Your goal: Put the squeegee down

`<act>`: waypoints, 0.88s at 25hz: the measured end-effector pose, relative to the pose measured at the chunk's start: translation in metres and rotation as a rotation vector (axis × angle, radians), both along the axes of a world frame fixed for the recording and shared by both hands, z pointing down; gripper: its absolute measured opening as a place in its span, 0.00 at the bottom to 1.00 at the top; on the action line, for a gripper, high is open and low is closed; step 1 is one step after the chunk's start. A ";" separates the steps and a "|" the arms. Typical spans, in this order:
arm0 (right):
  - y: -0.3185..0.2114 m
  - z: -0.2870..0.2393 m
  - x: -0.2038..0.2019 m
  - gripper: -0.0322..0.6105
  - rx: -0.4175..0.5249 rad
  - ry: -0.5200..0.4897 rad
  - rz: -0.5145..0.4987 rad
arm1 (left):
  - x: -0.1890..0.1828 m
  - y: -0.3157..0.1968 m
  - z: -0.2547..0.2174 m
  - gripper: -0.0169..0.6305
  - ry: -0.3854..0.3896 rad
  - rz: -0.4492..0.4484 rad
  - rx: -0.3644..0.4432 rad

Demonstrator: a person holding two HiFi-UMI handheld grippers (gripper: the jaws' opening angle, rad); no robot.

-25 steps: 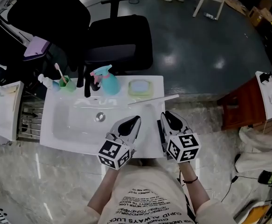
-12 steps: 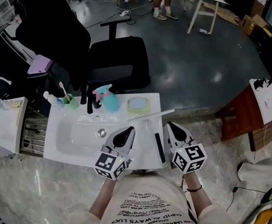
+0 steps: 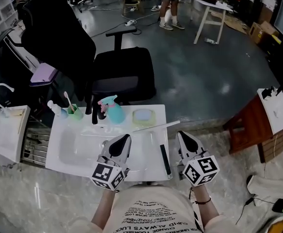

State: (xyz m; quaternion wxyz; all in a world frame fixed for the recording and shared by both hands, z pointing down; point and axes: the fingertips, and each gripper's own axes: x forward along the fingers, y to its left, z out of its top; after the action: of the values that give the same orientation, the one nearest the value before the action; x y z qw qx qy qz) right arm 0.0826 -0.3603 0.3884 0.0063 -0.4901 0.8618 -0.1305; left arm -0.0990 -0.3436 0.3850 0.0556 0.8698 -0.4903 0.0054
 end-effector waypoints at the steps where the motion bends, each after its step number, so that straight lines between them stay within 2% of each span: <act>1: 0.000 -0.001 0.001 0.06 0.003 -0.005 0.002 | -0.003 0.000 -0.001 0.06 0.001 -0.009 0.006; 9: -0.001 -0.002 0.006 0.06 0.018 -0.027 0.030 | -0.017 -0.001 -0.008 0.06 -0.008 -0.048 0.031; 14: 0.000 0.000 0.013 0.05 0.015 -0.029 0.076 | -0.017 0.002 -0.006 0.06 -0.007 -0.053 0.022; 22: 0.004 0.002 0.016 0.05 0.008 -0.037 0.088 | -0.019 0.005 -0.006 0.06 -0.018 -0.064 0.016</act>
State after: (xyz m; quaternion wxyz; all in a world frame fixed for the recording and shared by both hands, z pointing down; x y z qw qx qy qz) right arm 0.0989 -0.3565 0.3909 0.0299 -0.5250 0.8397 -0.1355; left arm -0.1175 -0.3381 0.3791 0.0444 0.8540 -0.5184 0.0075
